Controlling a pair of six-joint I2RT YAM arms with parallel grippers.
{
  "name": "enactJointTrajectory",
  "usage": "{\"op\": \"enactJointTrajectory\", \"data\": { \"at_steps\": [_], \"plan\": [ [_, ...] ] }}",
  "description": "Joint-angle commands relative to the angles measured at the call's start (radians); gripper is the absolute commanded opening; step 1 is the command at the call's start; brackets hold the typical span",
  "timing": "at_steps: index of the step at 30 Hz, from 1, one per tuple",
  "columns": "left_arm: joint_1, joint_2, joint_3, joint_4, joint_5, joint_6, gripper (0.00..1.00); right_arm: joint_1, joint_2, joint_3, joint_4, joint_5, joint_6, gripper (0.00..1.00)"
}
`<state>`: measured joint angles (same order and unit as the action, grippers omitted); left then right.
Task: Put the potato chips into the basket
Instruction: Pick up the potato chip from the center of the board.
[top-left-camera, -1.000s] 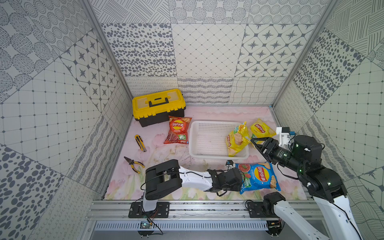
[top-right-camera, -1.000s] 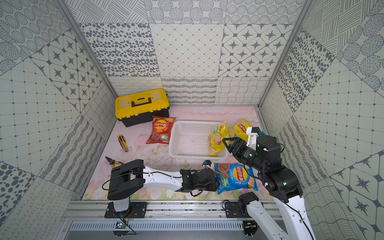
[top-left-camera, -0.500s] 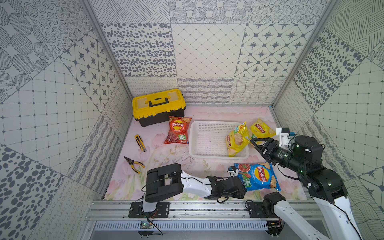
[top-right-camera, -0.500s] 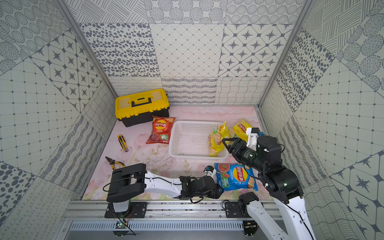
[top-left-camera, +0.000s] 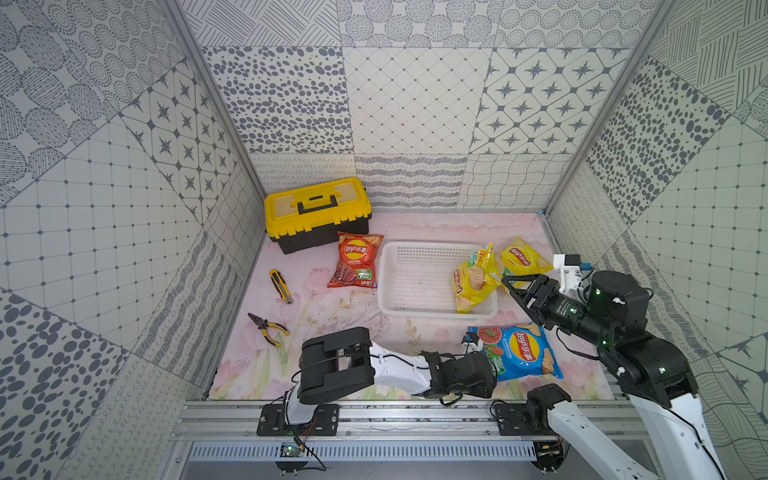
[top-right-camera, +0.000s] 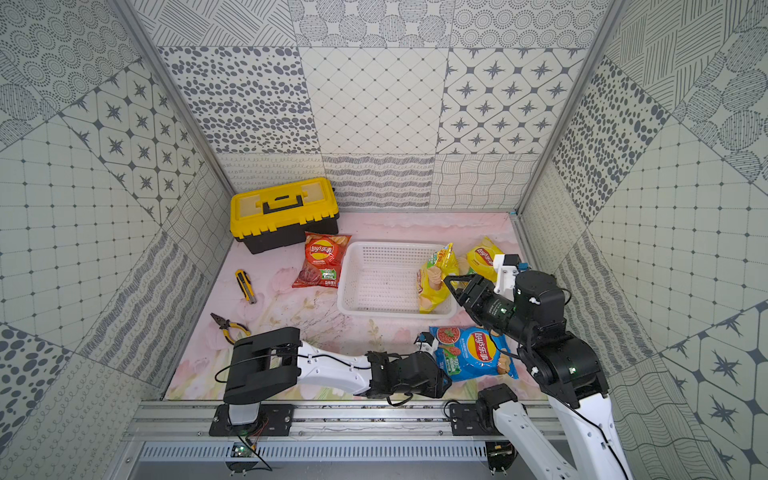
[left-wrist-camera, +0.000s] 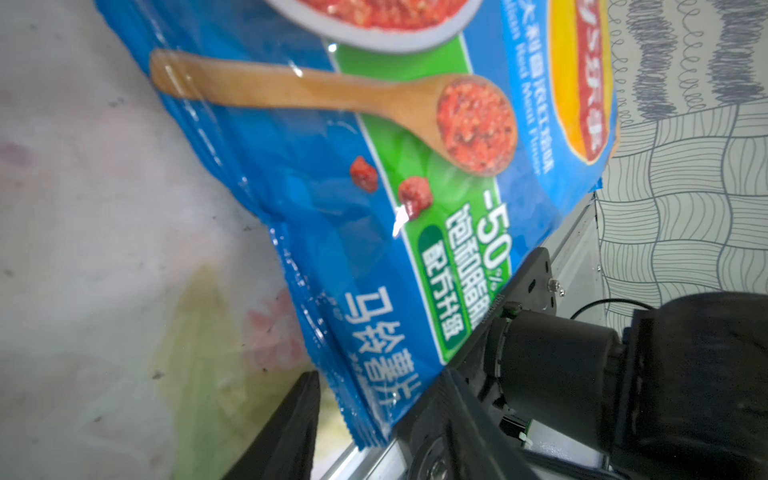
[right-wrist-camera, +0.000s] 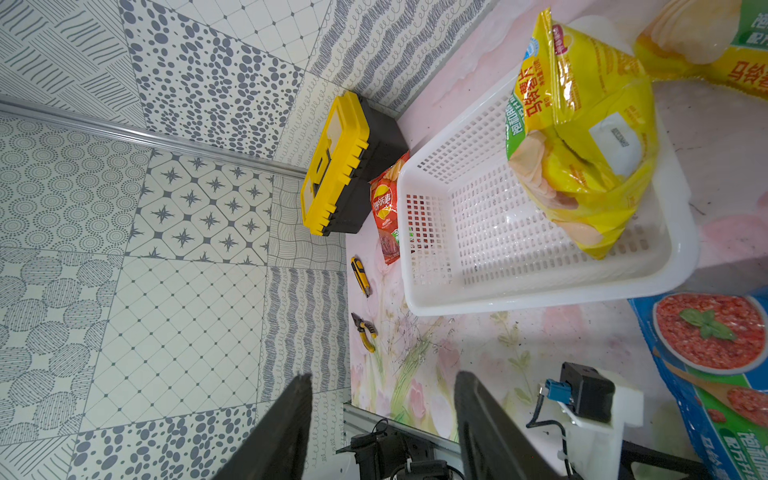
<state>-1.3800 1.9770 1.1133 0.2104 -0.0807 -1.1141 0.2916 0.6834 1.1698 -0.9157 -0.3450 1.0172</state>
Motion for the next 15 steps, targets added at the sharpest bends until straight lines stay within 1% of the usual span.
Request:
{"op": "enactJointTrajectory", "data": {
  "at_steps": [1, 5, 8, 10, 12, 13, 15],
  "plan": [
    [-0.004, 0.017, 0.025, -0.073, 0.012, 0.02, 0.5, -0.003, -0.008, 0.016, 0.038, 0.001, 0.008, 0.59],
    [-0.004, 0.027, 0.037, -0.079, 0.022, 0.018, 0.49, -0.003, -0.013, 0.014, 0.039, -0.002, 0.012, 0.59],
    [-0.004, 0.036, 0.041, -0.064, 0.032, 0.02, 0.43, -0.003, -0.016, 0.01, 0.038, -0.002, 0.013, 0.59],
    [-0.004, 0.041, 0.05, -0.066, 0.041, 0.023, 0.37, -0.003, -0.019, 0.008, 0.039, -0.002, 0.015, 0.59],
    [-0.005, 0.043, 0.052, -0.06, 0.049, 0.025, 0.28, -0.003, -0.019, 0.007, 0.038, -0.001, 0.015, 0.59],
    [-0.004, 0.042, 0.052, -0.057, 0.05, 0.024, 0.22, -0.003, -0.019, 0.007, 0.039, 0.0, 0.015, 0.59],
    [-0.005, 0.038, 0.05, -0.051, 0.049, 0.022, 0.16, -0.003, -0.018, 0.008, 0.038, -0.001, 0.016, 0.59]
  ]
}}
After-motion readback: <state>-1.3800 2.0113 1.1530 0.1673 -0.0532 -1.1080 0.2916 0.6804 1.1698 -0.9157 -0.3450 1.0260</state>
